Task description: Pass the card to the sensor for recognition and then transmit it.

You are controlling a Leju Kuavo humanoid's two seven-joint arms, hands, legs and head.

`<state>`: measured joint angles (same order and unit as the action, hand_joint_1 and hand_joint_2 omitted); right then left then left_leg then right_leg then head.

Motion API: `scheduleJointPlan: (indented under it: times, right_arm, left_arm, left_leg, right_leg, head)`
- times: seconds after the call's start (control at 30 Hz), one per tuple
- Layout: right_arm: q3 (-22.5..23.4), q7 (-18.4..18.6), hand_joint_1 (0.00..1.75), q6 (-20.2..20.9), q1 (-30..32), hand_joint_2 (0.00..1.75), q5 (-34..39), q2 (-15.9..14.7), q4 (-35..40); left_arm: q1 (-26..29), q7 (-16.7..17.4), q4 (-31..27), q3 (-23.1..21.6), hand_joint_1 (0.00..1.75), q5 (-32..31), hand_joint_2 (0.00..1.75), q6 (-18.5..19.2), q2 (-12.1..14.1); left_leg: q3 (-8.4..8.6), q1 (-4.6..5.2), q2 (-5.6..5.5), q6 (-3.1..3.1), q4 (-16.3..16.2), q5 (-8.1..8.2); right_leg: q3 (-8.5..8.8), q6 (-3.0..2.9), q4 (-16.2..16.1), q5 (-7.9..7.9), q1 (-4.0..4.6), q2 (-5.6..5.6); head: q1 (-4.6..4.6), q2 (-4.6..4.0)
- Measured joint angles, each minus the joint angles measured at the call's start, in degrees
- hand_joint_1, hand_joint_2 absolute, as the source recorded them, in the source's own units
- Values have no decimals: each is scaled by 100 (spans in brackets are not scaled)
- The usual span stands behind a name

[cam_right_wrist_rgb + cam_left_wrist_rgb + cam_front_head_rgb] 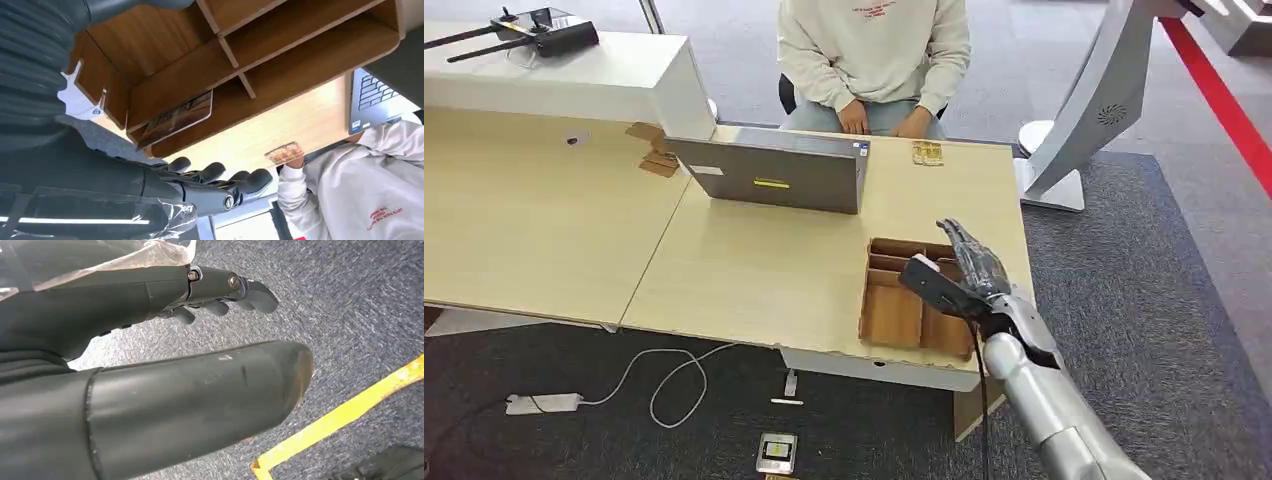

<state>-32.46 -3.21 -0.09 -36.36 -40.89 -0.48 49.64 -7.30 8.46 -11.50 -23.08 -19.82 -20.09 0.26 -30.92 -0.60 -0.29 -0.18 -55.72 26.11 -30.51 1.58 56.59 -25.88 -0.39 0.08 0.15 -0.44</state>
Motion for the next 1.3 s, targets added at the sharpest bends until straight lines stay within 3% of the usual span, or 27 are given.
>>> scheduleJointPlan:
  times: [0.2,0.5,1.3]
  right_arm:
    - [57,44,0,-212,-34,175,44,-109,-35]
    - [135,-208,0,-524,-428,175,157,-153,-463]
    - [201,-306,0,-608,-664,175,214,-177,-1025]
  left_arm:
    - [14,24,0,0,0,35,0,-13,-4]
    - [17,-46,0,9,0,304,0,147,13]
    - [18,-92,0,11,0,315,0,63,42]
  left_leg:
    - [-1,1,-1,0,0,0]
    - [0,1,0,0,0,0]
    - [0,2,1,0,-1,0]
  right_leg:
    - [0,0,0,0,0,1]
    - [0,0,0,0,-1,1]
    - [0,0,0,1,-1,1]
  head:
    - [0,0]
    - [0,0]
    - [0,0]
